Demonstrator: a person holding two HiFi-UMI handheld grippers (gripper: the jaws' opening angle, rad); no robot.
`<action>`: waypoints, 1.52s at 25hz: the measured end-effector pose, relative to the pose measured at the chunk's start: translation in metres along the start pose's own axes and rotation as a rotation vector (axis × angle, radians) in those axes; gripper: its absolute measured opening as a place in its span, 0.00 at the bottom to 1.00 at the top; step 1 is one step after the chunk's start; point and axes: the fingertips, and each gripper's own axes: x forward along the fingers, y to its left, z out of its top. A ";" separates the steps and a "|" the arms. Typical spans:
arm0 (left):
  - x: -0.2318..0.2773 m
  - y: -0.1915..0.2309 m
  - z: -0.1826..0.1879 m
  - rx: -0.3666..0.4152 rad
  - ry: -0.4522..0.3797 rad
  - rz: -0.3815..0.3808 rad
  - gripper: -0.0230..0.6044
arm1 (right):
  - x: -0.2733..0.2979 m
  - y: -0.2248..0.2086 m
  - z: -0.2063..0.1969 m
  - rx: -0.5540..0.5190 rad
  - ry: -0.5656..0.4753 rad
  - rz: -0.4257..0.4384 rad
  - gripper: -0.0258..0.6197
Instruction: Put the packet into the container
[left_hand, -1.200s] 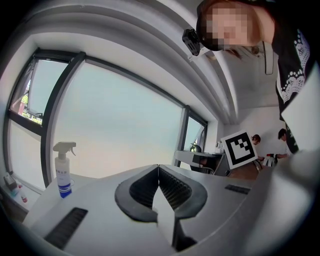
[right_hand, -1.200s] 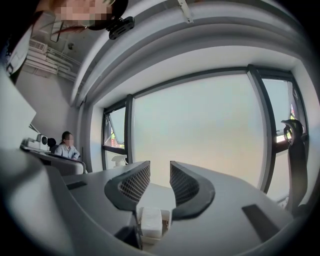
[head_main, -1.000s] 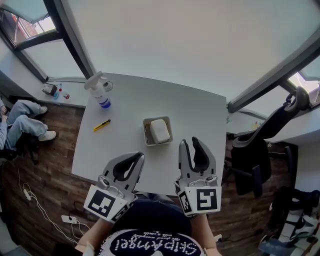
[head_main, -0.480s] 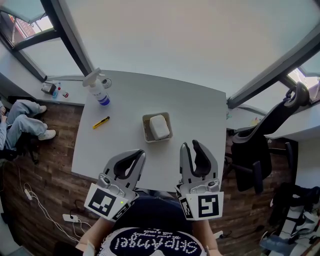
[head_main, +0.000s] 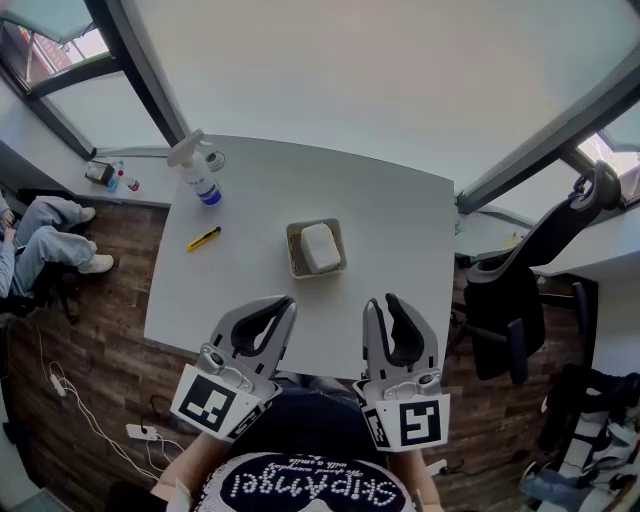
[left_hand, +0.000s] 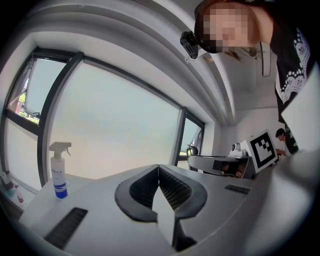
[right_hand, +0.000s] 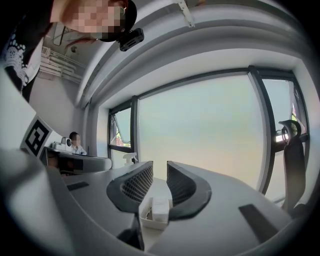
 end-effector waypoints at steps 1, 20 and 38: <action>0.000 -0.001 0.000 0.001 -0.001 0.000 0.05 | -0.002 0.000 -0.003 0.000 0.005 -0.001 0.18; -0.005 -0.031 -0.010 -0.008 0.018 -0.026 0.05 | -0.040 0.001 -0.032 0.026 0.086 0.025 0.14; -0.012 -0.039 -0.022 -0.028 0.037 -0.016 0.05 | -0.053 0.007 -0.044 0.057 0.115 0.036 0.11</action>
